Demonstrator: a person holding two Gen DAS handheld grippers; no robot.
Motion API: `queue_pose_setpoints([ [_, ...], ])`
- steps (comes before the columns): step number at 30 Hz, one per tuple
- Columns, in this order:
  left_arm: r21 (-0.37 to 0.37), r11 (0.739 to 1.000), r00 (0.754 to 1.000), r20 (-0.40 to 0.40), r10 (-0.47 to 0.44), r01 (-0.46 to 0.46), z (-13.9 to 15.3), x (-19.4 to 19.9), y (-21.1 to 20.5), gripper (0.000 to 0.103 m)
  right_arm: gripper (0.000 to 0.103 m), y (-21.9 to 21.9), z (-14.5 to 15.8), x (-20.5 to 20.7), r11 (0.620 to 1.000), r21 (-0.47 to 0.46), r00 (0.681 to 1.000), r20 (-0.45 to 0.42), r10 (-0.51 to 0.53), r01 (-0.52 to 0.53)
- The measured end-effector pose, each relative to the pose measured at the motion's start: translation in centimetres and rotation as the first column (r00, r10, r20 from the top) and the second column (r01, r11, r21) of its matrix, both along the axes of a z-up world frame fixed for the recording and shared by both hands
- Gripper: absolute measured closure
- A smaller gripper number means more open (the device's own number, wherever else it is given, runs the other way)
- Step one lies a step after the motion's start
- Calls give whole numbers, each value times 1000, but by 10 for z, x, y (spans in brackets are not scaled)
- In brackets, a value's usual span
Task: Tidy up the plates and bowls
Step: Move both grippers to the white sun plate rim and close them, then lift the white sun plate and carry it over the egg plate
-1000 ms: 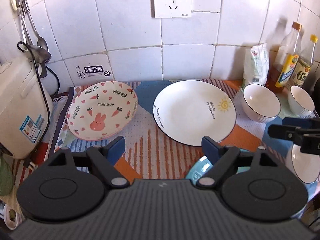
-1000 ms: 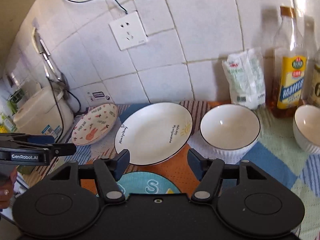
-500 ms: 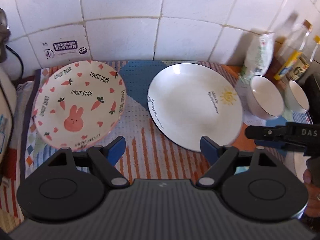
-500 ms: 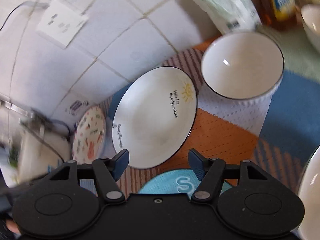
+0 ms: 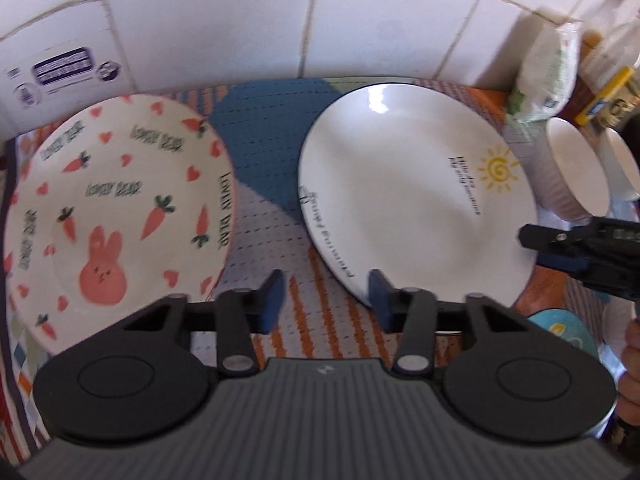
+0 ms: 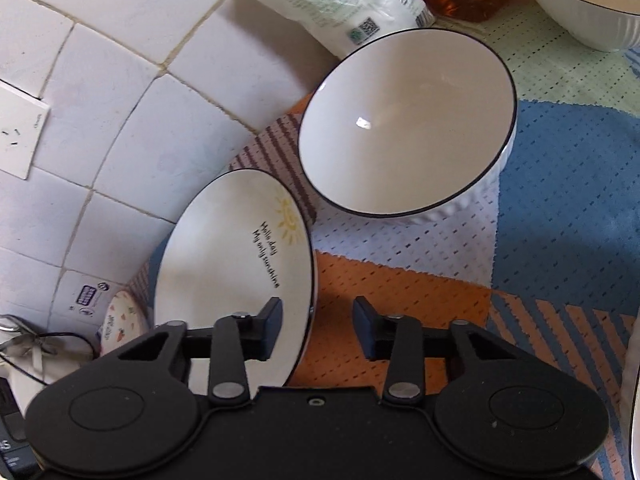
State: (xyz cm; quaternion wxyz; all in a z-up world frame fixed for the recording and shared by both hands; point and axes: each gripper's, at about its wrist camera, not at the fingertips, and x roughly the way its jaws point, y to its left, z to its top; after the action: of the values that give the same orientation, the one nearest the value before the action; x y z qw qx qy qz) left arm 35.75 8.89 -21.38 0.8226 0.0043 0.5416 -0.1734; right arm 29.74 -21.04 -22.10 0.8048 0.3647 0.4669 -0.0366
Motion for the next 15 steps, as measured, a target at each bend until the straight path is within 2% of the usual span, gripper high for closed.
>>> queue_pose_setpoints([
  [2, -11, 1000, 1000, -3, -24, 24, -1, 4, -1, 74, 86, 2, -2, 1, 1000, 0, 1000, 9, -6, 6],
  [4, -16, 999, 999, -5, -37, 37, -1, 8, -3, 79, 94, 2, -4, 1, 1000, 18, 1000, 22, -19, 18],
  [8, -36, 999, 999, -20, -30, 29, -8, 15, -4, 82, 94, 6, -5, 1, 999, 23, 999, 31, -36, 35],
  [15, -107, 994, 999, -21, 27, -29, -20, 30, -1, 80, 90, 8, -22, 16, 995, 83, 998, 27, -52, 50],
])
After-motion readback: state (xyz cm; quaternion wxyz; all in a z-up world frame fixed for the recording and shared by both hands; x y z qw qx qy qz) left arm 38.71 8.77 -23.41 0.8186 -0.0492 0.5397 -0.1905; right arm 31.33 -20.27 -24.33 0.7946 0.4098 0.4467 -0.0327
